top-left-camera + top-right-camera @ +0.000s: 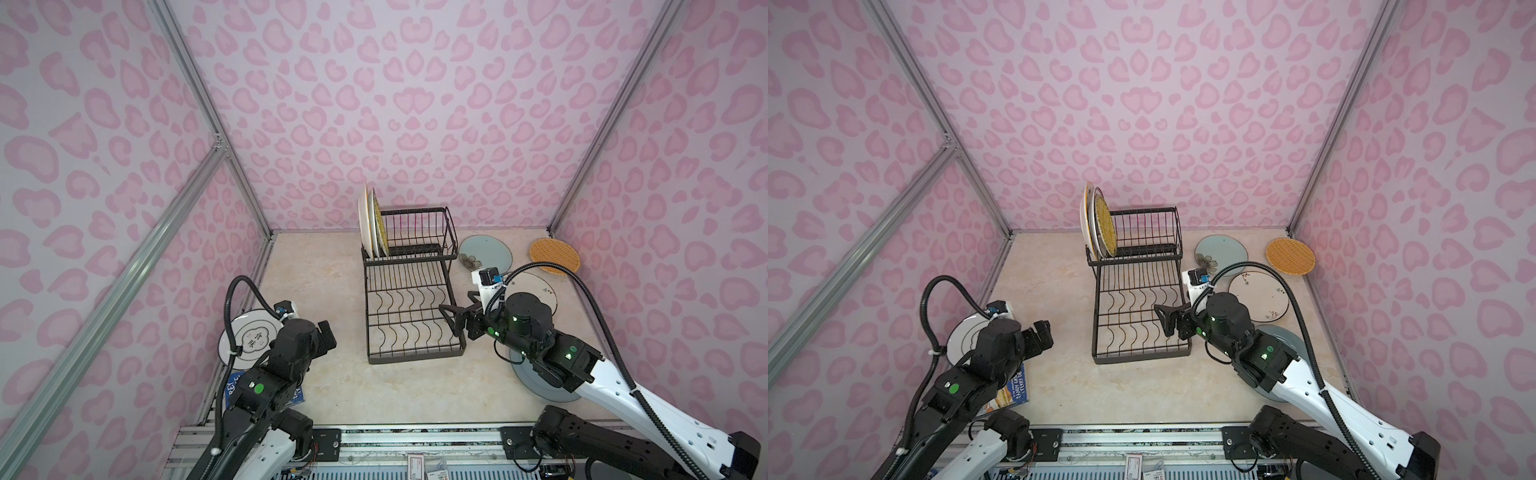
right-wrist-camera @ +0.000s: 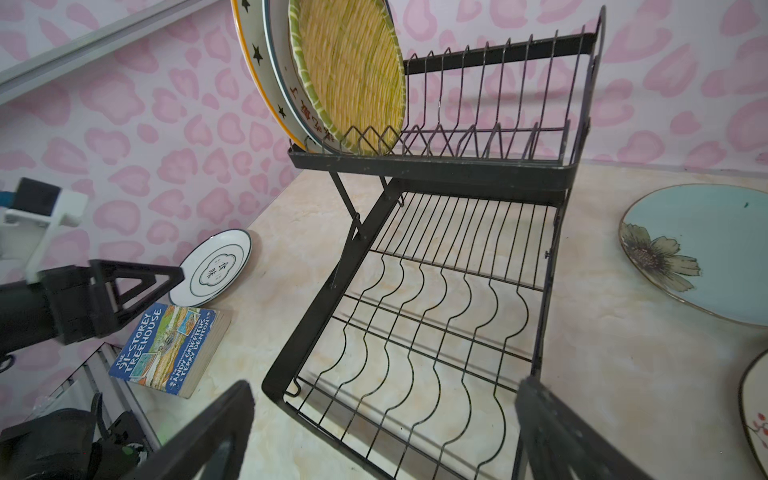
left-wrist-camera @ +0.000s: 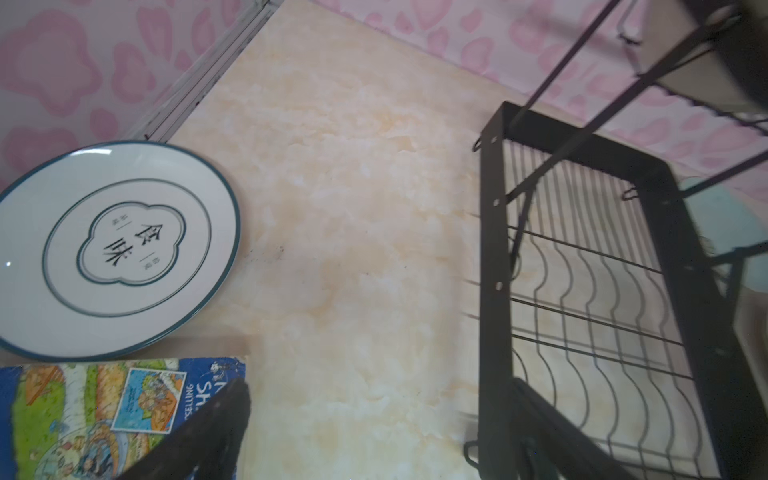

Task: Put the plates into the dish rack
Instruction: 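Move the left gripper to the white green-rimmed plate's rim beside the book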

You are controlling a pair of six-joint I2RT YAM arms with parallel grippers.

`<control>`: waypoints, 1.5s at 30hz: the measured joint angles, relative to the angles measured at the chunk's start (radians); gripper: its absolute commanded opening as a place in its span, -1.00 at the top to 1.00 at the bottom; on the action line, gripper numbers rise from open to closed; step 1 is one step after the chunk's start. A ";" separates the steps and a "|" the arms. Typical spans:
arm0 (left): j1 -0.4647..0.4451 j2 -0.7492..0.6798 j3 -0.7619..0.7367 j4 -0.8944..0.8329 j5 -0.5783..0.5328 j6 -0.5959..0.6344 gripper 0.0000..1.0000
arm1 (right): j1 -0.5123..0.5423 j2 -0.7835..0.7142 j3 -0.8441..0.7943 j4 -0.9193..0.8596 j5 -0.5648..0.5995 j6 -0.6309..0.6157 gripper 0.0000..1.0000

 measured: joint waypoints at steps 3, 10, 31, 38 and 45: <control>0.091 0.143 0.033 -0.013 -0.015 -0.035 -0.98 | 0.001 -0.018 -0.048 0.004 -0.010 0.010 -0.95; 0.224 0.523 0.138 -0.005 -0.085 -0.111 -0.78 | 0.011 -0.033 -0.130 0.027 -0.061 0.047 -0.95; 0.717 0.721 0.205 0.167 0.194 -0.006 -0.95 | 0.020 -0.027 -0.172 0.059 -0.119 0.057 -0.95; 0.811 0.679 0.193 0.200 0.206 0.078 -0.95 | 0.079 0.025 -0.156 0.097 -0.127 0.070 -0.95; 0.858 0.648 0.126 0.277 0.186 0.231 -0.95 | 0.113 0.037 -0.154 0.112 -0.126 0.078 -0.95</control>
